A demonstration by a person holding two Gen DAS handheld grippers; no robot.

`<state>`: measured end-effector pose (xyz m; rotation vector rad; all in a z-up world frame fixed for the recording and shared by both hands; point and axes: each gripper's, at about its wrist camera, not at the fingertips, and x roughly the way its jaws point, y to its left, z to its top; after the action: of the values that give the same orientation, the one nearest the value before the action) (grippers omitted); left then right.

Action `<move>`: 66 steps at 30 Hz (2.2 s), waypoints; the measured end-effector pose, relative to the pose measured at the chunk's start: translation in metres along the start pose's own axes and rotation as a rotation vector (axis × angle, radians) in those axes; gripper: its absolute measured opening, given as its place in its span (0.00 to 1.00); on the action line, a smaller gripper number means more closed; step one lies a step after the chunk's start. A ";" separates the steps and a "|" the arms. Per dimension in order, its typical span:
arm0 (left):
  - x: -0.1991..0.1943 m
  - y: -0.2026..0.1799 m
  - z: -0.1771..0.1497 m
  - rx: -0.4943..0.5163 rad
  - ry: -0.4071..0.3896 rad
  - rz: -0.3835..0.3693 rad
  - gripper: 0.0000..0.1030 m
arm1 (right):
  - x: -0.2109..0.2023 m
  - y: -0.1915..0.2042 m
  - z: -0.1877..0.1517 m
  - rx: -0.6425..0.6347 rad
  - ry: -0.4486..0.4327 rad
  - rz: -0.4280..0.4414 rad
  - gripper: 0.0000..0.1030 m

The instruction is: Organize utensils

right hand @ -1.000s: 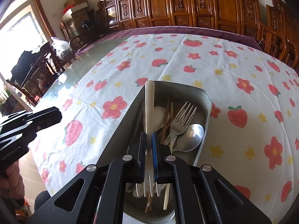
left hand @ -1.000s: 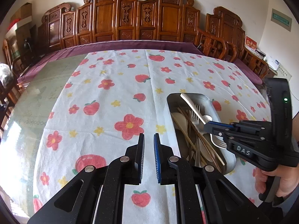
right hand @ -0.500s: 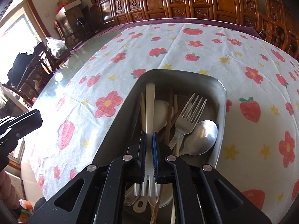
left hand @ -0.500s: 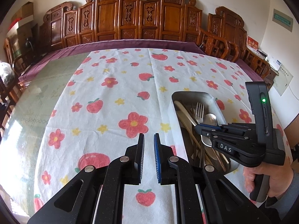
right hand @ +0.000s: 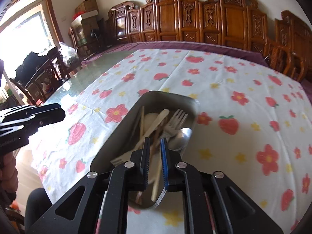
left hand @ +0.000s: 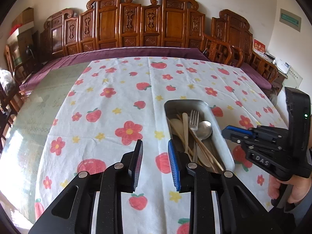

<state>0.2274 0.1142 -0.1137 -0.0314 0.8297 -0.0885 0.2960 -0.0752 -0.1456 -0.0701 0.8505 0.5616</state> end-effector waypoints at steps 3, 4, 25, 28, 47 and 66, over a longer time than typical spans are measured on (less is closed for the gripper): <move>-0.010 -0.013 -0.001 0.008 -0.015 -0.011 0.36 | -0.027 -0.007 -0.008 0.003 -0.040 -0.023 0.19; -0.013 -0.018 -0.001 0.011 -0.019 -0.015 0.42 | -0.036 -0.009 -0.011 0.003 -0.052 -0.036 0.24; -0.064 -0.107 -0.027 0.017 -0.057 0.026 0.92 | -0.187 -0.046 -0.082 0.100 -0.200 -0.224 0.97; -0.074 -0.115 -0.033 0.014 -0.061 0.022 0.92 | -0.200 -0.053 -0.091 0.129 -0.204 -0.240 0.97; -0.174 -0.150 -0.027 0.031 -0.240 0.016 0.92 | -0.288 -0.043 -0.094 0.141 -0.364 -0.306 0.97; -0.234 -0.158 -0.022 0.041 -0.387 0.049 0.92 | -0.356 -0.005 -0.083 0.075 -0.498 -0.321 0.97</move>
<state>0.0439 -0.0213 0.0531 0.0104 0.4414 -0.0508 0.0545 -0.2599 0.0580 0.0039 0.3622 0.2261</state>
